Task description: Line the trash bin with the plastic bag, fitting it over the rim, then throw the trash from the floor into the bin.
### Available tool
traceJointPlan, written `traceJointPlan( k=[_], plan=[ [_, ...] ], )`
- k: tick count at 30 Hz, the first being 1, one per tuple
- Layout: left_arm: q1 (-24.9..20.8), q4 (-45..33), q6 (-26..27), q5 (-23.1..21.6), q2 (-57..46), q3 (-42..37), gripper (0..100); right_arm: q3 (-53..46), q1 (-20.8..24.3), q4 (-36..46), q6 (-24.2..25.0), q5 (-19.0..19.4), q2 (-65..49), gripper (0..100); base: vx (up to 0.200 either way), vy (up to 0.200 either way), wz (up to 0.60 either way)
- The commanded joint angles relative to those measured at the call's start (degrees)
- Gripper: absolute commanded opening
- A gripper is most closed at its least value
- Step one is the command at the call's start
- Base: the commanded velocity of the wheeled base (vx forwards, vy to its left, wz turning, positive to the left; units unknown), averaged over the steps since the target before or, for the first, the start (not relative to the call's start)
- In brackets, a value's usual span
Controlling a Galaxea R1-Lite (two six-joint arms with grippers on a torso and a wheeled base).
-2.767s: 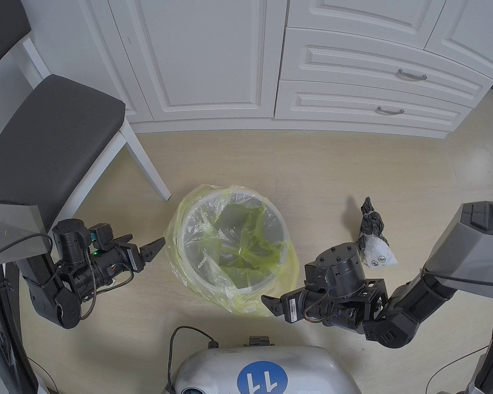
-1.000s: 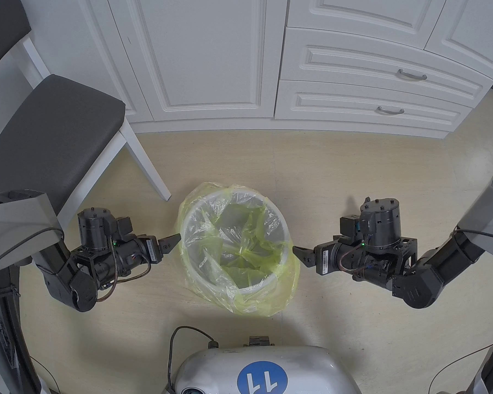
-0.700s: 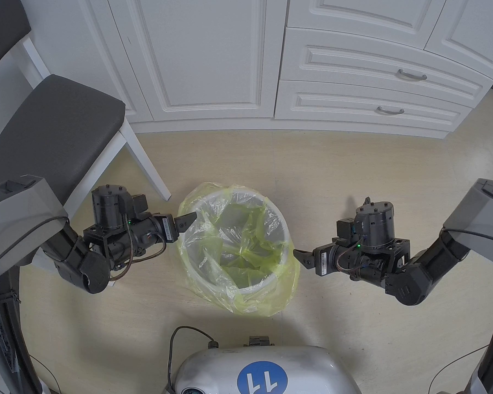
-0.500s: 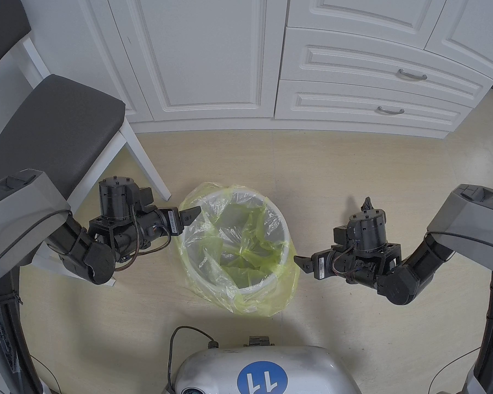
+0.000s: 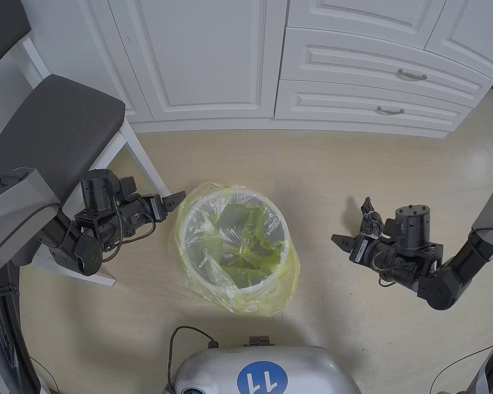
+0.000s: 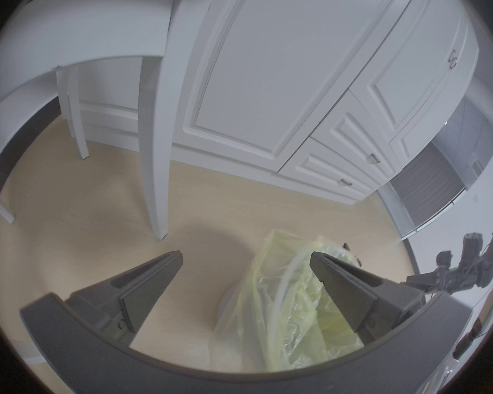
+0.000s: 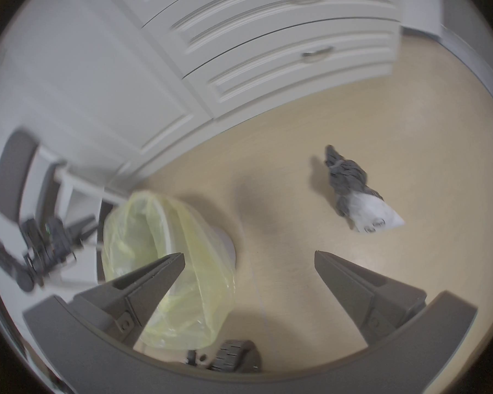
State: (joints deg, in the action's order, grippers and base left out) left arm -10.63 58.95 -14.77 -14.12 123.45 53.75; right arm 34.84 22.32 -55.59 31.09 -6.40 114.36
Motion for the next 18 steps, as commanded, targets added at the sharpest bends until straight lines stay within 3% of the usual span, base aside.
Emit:
traceJointPlan(
  k=[1,7,12,18],
  plan=[
    [2.28,4.50,-3.68,-5.83,0.47,0.57,100,-11.29,-1.49,-8.04,10.13,-2.39,-3.27,100,0.000,0.000,0.00],
    [3.07,5.56,-3.77,-6.98,0.56,-1.72,100,-15.59,-2.11,-16.83,12.16,-2.48,2.36,100,0.000,0.000,0.00],
    [2.98,11.27,-3.95,-9.09,1.44,-5.67,100,-15.59,-0.70,-24.48,11.10,-3.97,8.34,100,0.000,0.000,0.00],
    [2.10,17.34,-4.30,-9.17,6.27,-6.46,100,-16.12,-0.61,-25.62,10.13,-3.97,8.25,100,0.000,0.000,0.00]
  ],
)
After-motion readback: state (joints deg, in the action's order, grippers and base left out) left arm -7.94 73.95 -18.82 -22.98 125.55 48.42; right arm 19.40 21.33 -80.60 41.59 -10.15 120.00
